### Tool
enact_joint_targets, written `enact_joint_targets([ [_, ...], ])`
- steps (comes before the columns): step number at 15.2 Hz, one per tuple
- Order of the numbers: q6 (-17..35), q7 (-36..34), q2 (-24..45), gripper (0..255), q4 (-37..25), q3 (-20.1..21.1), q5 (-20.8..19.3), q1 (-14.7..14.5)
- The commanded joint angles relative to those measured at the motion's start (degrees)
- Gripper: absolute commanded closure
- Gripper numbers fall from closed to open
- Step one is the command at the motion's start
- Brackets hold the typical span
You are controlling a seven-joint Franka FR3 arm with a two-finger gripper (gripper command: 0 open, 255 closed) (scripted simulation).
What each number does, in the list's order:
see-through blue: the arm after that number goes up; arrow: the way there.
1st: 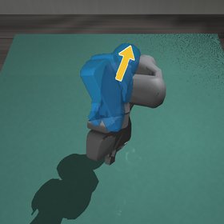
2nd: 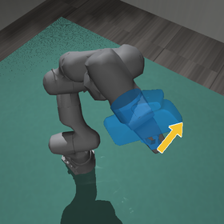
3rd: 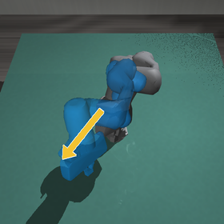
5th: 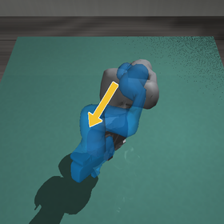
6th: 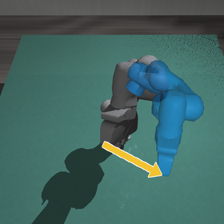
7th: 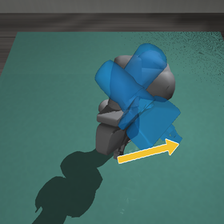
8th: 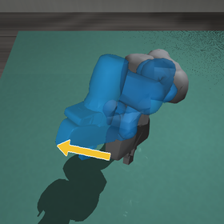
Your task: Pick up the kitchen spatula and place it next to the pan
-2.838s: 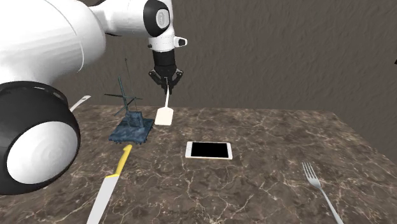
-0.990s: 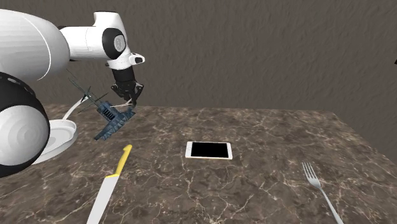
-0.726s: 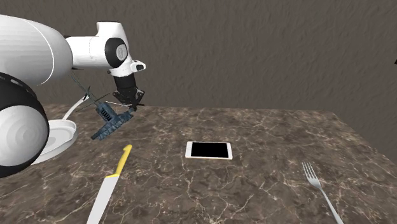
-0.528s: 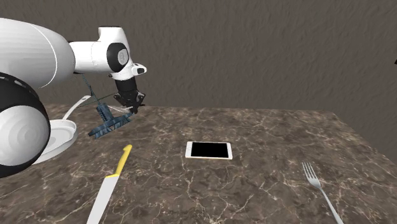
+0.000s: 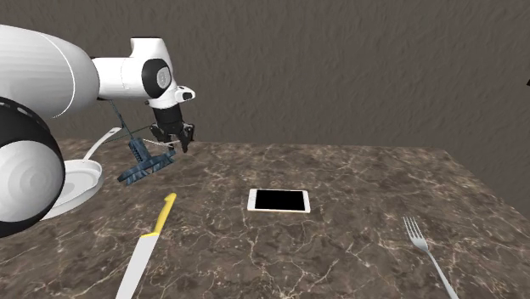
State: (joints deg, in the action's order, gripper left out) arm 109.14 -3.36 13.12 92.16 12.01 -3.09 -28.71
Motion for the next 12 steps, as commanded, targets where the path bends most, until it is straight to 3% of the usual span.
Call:
enact_joint_targets([
  [1,-0.09,-0.02,0.00,0,0.29,0.08,0.06,-0.07],
  [5,-0.07,-0.01,0.28,0,0.04,0.06,0.01,-0.07],
  [9,-7.11,0.16,-0.33,0,-6.41,0.17,0.20,-0.18],
  [12,-7.11,0.16,-0.33,0,-6.41,0.17,0.20,-0.18],
])
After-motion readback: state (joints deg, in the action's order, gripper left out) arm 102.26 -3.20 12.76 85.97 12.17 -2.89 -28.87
